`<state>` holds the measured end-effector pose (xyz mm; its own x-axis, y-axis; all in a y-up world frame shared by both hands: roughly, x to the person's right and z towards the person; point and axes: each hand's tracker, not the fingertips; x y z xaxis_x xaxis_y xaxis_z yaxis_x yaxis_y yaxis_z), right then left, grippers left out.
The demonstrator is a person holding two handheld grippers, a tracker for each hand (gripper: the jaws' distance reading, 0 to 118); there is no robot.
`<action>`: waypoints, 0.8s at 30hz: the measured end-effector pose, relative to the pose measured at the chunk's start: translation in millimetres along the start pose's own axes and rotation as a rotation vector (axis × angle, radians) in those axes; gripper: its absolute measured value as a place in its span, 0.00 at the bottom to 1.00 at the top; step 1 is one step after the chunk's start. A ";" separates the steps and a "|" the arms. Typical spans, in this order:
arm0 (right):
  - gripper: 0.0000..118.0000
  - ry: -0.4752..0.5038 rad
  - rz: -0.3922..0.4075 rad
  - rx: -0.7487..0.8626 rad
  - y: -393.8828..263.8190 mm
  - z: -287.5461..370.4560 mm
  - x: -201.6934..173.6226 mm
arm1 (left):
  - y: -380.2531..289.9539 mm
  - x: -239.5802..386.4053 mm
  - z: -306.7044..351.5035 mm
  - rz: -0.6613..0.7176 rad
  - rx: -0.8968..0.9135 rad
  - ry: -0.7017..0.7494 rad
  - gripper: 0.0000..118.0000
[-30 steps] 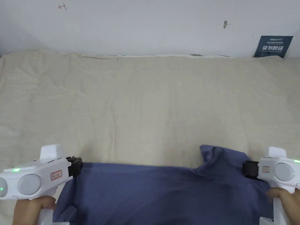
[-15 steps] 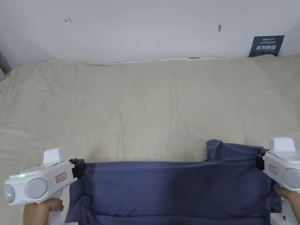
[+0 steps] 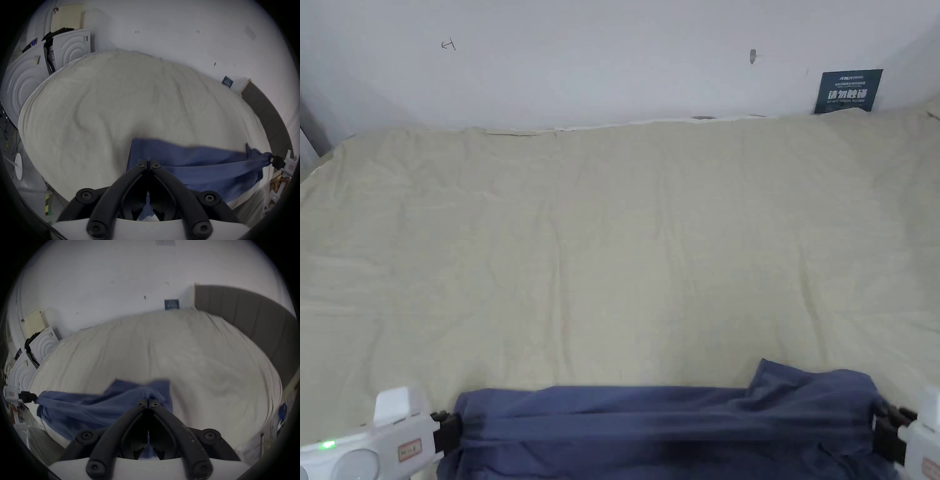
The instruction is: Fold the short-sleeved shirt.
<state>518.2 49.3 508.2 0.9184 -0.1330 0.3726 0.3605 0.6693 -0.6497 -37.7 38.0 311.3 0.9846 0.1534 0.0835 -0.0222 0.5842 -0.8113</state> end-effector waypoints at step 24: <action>0.84 -0.018 0.056 0.508 101.0 74.5 -75.1 | 82.6 99.1 116.5 -0.082 0.609 -0.064 0.99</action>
<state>473.5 181.3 464.0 0.9296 -0.0768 0.3604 0.1815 0.9466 -0.2664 37.8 194.3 320.0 0.9753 0.1253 0.1817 -0.0603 0.9432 -0.3267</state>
